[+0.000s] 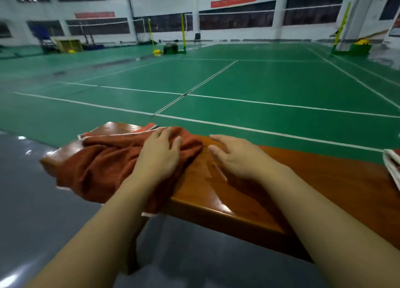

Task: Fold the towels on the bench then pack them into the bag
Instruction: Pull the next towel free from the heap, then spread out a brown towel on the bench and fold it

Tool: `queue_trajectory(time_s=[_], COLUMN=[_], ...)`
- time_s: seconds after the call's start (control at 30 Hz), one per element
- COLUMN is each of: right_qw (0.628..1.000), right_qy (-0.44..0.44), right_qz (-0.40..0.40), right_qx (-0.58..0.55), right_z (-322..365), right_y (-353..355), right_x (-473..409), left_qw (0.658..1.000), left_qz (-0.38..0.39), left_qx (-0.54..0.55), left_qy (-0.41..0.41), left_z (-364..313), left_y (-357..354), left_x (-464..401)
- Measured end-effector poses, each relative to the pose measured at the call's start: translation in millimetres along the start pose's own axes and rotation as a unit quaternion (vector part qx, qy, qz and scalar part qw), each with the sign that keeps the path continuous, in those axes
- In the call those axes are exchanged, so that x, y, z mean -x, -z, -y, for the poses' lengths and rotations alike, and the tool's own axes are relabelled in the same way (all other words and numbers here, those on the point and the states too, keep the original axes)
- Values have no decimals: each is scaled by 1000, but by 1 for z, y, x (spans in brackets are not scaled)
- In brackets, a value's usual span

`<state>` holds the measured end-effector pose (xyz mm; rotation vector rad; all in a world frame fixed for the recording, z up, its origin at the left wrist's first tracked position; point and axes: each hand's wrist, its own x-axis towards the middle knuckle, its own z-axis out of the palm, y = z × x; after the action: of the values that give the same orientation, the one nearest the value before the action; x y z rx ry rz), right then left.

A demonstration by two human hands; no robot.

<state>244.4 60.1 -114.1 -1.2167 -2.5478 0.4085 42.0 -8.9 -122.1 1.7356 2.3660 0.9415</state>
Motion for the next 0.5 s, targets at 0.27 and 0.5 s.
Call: queue_trajectory(time_s=[0.27,0.5], right_qw=[993,995], right_qy=[68,48], right_qz=[94,0], right_qx=[14,-88], right_z=[21,-1], right_y=[-30,-13], right_x=[-20,-16], left_qw=[984,980], left_qz=[83,130], left_qx=[-157,-149], left_qy=[33,-35], left_z=[44,-10], left_y=[-1,-32], left_x=[9,16])
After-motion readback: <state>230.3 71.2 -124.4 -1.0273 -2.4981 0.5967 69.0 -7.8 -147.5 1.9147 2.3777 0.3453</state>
